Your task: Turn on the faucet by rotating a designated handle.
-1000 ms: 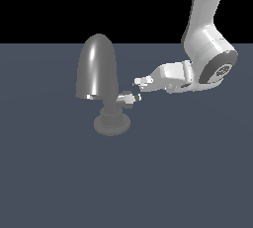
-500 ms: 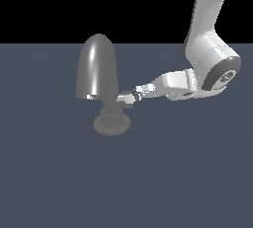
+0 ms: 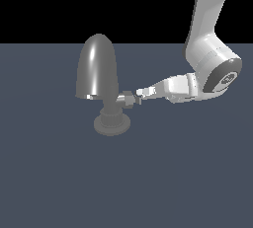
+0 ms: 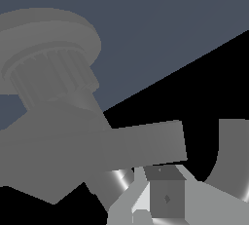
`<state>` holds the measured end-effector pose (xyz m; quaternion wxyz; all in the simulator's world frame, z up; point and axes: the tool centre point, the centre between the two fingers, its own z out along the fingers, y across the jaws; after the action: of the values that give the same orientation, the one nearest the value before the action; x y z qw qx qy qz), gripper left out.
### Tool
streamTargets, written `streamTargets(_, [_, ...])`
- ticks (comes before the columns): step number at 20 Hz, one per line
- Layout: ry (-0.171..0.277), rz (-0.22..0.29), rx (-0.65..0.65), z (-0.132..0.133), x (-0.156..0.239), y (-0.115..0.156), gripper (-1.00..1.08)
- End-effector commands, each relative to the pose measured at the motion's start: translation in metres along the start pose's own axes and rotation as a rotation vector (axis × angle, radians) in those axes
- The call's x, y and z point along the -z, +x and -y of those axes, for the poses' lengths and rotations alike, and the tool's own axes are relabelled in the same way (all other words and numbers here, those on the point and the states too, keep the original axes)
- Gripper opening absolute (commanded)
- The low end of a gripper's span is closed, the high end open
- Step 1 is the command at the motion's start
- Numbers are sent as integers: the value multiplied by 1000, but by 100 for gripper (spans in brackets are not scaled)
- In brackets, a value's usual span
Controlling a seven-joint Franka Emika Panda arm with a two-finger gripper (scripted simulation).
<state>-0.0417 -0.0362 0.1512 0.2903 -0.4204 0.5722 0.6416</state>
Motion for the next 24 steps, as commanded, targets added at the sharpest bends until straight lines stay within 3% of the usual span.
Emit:
streamTargets(1, [2,6,-30,6,0,29,-100])
streamTargets(8, [1,10,-47,18,-1,72,-100])
streamTargets(9, [1,10,-47,18,-1,72,-100])
streamTargets(10, [-8,-1,27,15,0,25,-100])
streamTargets(24, [-2,6,-22,54,-1,68,-100])
